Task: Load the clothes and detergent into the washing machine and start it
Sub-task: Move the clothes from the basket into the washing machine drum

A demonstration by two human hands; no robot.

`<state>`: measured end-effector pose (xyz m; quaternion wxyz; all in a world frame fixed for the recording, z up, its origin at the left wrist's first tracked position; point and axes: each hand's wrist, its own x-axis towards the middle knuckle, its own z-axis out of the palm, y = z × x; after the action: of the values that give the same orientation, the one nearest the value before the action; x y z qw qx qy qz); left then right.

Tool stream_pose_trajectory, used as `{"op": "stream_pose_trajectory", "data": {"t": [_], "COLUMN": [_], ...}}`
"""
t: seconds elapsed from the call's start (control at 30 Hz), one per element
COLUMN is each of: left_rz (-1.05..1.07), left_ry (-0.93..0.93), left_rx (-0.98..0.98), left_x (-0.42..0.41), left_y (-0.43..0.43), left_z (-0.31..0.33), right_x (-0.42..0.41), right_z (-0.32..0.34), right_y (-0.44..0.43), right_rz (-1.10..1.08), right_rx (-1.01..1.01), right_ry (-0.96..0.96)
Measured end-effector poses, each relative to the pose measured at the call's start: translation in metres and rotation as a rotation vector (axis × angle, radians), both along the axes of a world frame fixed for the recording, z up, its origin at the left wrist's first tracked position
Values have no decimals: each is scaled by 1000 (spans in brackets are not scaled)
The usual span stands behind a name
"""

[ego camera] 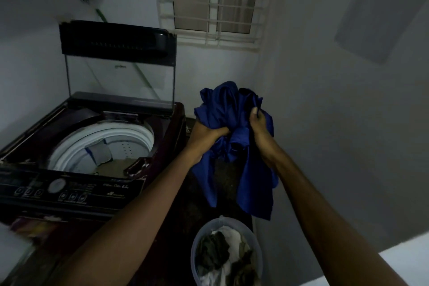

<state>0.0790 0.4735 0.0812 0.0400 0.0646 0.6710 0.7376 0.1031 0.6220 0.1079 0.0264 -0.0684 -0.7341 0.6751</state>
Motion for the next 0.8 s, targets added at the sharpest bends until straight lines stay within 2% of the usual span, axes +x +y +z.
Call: {"op": "stream_pose_trajectory", "data": {"t": [0.1,0.17,0.3,0.53,0.8], "left_rz": [-98,-126,-107,-47,128], "left_ry": [15,14,10,56,76], "left_rx": [93,149,198,203,192], "left_x": [-6,-9,-20,-49,-80], "left_y": [-12,-24,-55,-110,-152], "left_z": [9,15,26,40,34], "right_x": [-14,-18,-30,-66,-104], "right_z": [-7,0,10,20,26], "right_y": [-22,-46,-90,-144,-196], "right_rz": [57,8,-149,-29,61], "right_rx": [-51,-68,-95,-33,-34], "right_ry": [-25,-13,163,210,222]}}
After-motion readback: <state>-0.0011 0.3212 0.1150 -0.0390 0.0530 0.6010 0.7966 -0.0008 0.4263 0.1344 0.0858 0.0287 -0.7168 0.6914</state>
